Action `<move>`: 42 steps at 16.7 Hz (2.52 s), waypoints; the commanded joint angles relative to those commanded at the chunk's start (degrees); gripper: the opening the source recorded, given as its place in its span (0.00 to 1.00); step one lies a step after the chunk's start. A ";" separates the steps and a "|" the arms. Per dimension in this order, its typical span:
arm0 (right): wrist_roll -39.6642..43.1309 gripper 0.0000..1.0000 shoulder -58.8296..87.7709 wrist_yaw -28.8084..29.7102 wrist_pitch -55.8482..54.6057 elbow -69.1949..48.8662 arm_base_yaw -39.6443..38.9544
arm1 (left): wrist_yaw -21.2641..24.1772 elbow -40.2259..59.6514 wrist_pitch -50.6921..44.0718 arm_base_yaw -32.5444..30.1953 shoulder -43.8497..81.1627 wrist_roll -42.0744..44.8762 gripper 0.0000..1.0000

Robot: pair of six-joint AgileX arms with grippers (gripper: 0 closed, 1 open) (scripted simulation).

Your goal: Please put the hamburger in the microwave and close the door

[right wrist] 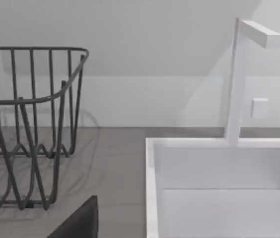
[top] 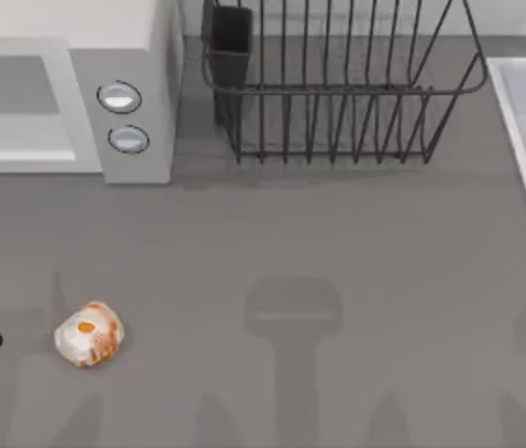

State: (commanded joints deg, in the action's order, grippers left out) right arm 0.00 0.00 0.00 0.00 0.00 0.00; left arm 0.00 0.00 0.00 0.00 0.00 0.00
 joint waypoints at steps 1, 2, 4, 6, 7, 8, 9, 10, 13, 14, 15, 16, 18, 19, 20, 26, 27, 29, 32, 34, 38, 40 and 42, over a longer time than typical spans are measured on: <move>0.00 1.00 0.00 0.00 0.00 0.00 0.00 | 0.00 0.00 0.00 0.00 0.00 0.00 1.00; 0.00 1.00 0.00 0.00 0.00 0.00 0.00 | 0.00 0.05 -0.04 -0.02 0.05 0.03 1.00; 0.00 1.00 0.00 0.00 0.00 0.00 0.00 | -0.01 1.73 -1.52 -0.69 1.91 1.02 1.00; 0.00 1.00 0.00 0.00 0.00 0.00 0.00 | -0.11 5.40 -4.76 -2.06 6.20 3.09 1.00; 0.00 1.00 0.00 0.00 0.00 0.00 0.00 | -0.20 7.85 -6.92 -2.93 9.25 4.41 1.00; 0.00 1.00 0.00 0.00 0.00 0.00 0.00 | -0.33 10.61 -9.38 -3.88 12.91 5.87 1.00; 0.00 1.00 0.00 0.00 0.00 0.00 0.00 | -0.50 13.63 -12.07 -4.89 17.16 7.41 1.00; 0.00 1.00 0.00 0.00 0.00 0.00 0.00 | -0.71 16.86 -14.95 -5.91 22.01 9.01 1.00; 0.00 1.00 0.00 0.00 0.00 0.00 0.00 | -1.46 27.37 -24.40 -9.02 39.72 13.83 1.00; 0.00 1.00 0.00 0.00 0.00 0.00 0.00 | -1.71 30.94 -27.62 -10.02 46.17 15.36 1.00; 0.00 1.00 0.00 0.00 0.00 0.00 0.00 | -1.91 34.47 -30.80 -10.99 52.63 16.81 1.00; 0.00 1.00 0.00 0.00 0.00 0.00 0.00 | -2.06 37.92 -33.90 -11.94 58.99 18.18 1.00; 0.00 1.00 0.00 0.00 0.00 0.00 0.00 | -2.15 44.52 -39.75 -13.74 70.85 20.66 1.00; 0.00 1.00 0.00 0.00 0.00 0.00 0.00 | -2.07 47.60 -42.46 -14.61 76.14 21.77 1.00; 0.00 1.00 0.00 0.00 0.00 0.00 0.00 | -1.91 50.50 -44.98 -15.44 80.89 22.78 1.00; 0.00 1.00 0.00 0.00 0.00 0.00 0.00 | -0.10 61.76 -54.48 -19.09 96.66 26.50 1.00; 0.00 1.00 0.00 0.00 0.00 0.00 0.00 | 0.05 62.31 -54.92 -19.28 97.23 26.67 1.00; 0.00 1.00 0.00 0.00 0.00 0.00 0.00 | 0.08 62.41 -55.00 -19.32 97.33 26.70 1.00; 0.00 1.00 0.00 0.00 0.00 0.00 0.00 | 0.00 62.23 -54.87 -19.03 97.14 26.63 1.00; 0.00 1.00 0.00 0.00 0.00 0.00 0.00 | 0.06 61.59 -53.93 -19.14 97.64 26.74 1.00; 0.00 1.00 0.00 0.00 0.00 0.00 0.00 | 0.08 57.56 -45.21 -19.18 101.87 26.84 1.00; 0.00 1.00 0.00 0.00 0.00 0.00 0.00 | 0.10 55.12 -39.90 -19.19 104.31 26.87 1.00; 0.00 1.00 0.00 0.00 0.00 0.00 0.00 | 0.11 53.40 -36.89 -19.21 106.15 26.91 1.00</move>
State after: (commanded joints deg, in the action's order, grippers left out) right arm 0.00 0.00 0.00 0.00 0.00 0.00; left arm 0.11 53.40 -36.89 -19.21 106.15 26.91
